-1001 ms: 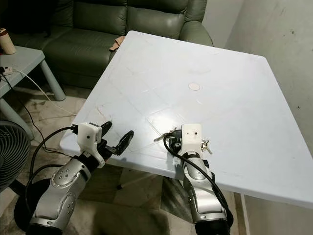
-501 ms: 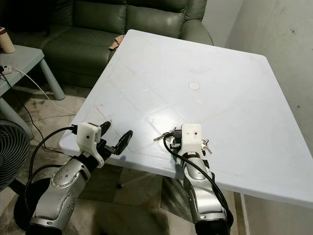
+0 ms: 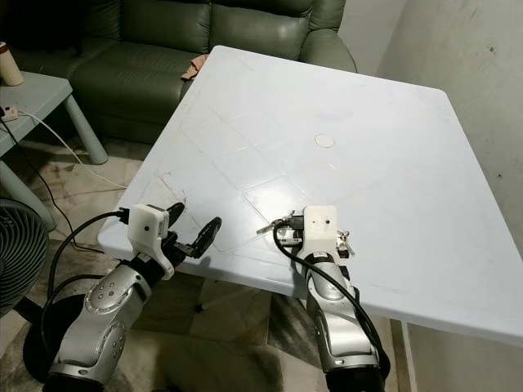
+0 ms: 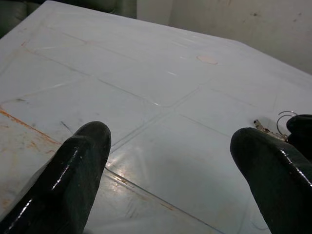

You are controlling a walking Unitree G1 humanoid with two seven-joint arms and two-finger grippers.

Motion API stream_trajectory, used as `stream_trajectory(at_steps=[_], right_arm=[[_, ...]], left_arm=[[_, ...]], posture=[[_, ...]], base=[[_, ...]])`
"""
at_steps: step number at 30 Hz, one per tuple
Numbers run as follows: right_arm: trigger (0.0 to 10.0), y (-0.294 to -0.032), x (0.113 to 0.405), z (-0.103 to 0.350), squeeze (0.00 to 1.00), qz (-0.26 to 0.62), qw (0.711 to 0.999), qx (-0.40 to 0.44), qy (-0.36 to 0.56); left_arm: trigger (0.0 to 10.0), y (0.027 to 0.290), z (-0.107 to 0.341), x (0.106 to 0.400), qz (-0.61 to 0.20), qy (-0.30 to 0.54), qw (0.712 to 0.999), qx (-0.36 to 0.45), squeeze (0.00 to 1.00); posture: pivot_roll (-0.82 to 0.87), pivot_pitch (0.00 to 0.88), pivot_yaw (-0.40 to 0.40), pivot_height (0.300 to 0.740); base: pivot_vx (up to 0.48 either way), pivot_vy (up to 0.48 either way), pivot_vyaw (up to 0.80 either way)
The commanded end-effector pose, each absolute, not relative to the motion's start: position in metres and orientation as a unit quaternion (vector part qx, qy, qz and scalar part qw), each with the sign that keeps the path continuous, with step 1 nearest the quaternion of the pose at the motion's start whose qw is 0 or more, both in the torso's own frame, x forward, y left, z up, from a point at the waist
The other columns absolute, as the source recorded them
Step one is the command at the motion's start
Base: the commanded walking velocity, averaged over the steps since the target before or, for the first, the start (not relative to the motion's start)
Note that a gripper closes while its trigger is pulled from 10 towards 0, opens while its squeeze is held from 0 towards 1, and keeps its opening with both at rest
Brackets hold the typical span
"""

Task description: Hang keys on a hook

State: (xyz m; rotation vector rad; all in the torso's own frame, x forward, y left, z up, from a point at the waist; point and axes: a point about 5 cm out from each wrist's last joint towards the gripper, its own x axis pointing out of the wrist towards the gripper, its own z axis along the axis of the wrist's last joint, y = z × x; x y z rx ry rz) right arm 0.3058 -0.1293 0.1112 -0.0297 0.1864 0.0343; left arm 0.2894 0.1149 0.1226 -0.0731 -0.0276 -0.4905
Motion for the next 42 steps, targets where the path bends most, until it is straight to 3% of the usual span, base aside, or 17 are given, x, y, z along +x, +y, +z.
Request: stream_trajectory(at_steps=[1,2,3,4,5,6,7,9,10,21,31,42], right_arm=[[0.0,-0.136,0.307,0.115,0.0,0.004,0.996,-0.008,0.084],[2.9,-0.138,0.309,0.119,0.0,-0.001,0.997,-0.006,0.074],[2.9,-0.139,0.309,0.12,0.0,-0.003,0.998,-0.004,0.068],[3.7,-0.14,0.31,0.122,0.0,-0.006,0.998,-0.004,0.063],[5.3,-0.142,0.31,0.126,0.0,-0.002,0.998,0.01,0.057],[5.3,-0.143,0.31,0.129,0.0,0.0,0.999,0.015,0.051],[6.2,-0.143,0.31,0.13,0.0,-0.002,0.999,0.015,0.046],[9.1,-0.146,0.311,0.133,0.0,-0.009,0.999,0.013,0.036],[10.0,-0.147,0.311,0.135,0.0,-0.011,0.999,0.017,0.031],[10.0,-0.157,0.304,0.167,0.0,0.053,0.993,0.046,-0.096],[10.0,-0.183,0.298,0.187,0.0,0.028,0.987,0.039,-0.154],[10.0,-0.21,0.289,0.197,0.0,-0.006,0.98,0.009,-0.197]], left_arm=[[10.0,0.114,0.127,0.29,-0.242,-0.021,0.97,-0.033,0.0],[10.0,0.114,0.128,0.291,-0.24,-0.023,0.97,-0.035,0.0],[10.0,0.114,0.128,0.292,-0.239,-0.024,0.97,-0.037,0.0],[10.0,0.114,0.129,0.293,-0.238,-0.026,0.97,-0.04,0.0],[10.0,0.114,0.132,0.295,-0.238,-0.03,0.97,-0.039,0.0],[10.0,0.114,0.133,0.296,-0.238,-0.031,0.97,-0.037,0.0],[10.0,0.114,0.133,0.297,-0.238,-0.031,0.97,-0.038,0.0],[10.0,0.115,0.134,0.298,-0.236,-0.034,0.97,-0.037,0.0],[10.0,0.116,0.135,0.3,-0.236,-0.036,0.97,-0.038,0.0],[10.0,0.12,0.153,0.318,-0.213,-0.056,0.974,-0.05,0.0],[10.0,0.125,0.191,0.331,-0.192,-0.107,0.97,-0.099,0.0],[10.0,0.16,0.198,0.344,-0.141,-0.119,0.981,-0.058,0.0]], posture=[[0.05,0.142,-0.084,0.74],[0.05,0.135,-0.081,0.74],[0.05,0.135,-0.081,0.74],[0.05,0.135,-0.081,0.74],[0.05,0.127,-0.078,0.74],[0.05,0.127,-0.078,0.74],[0.04,0.119,-0.075,0.74],[0.04,0.111,-0.074,0.74],[0.04,0.111,-0.074,0.74],[0.03,0.066,-0.07,0.74],[0.03,0.028,-0.073,0.74],[0.01,0.024,-0.062,0.74]], base=[[0.0,0.0,0.0],[0.0,0.0,0.0],[0.0,0.0,0.0],[0.0,0.0,0.0],[0.0,0.0,0.0],[0.0,0.0,0.0],[0.0,0.0,0.0],[0.0,0.0,0.0],[0.0,0.0,0.0],[0.0,0.0,0.0],[0.0,0.0,0.0],[0.0,0.0,0.0]])
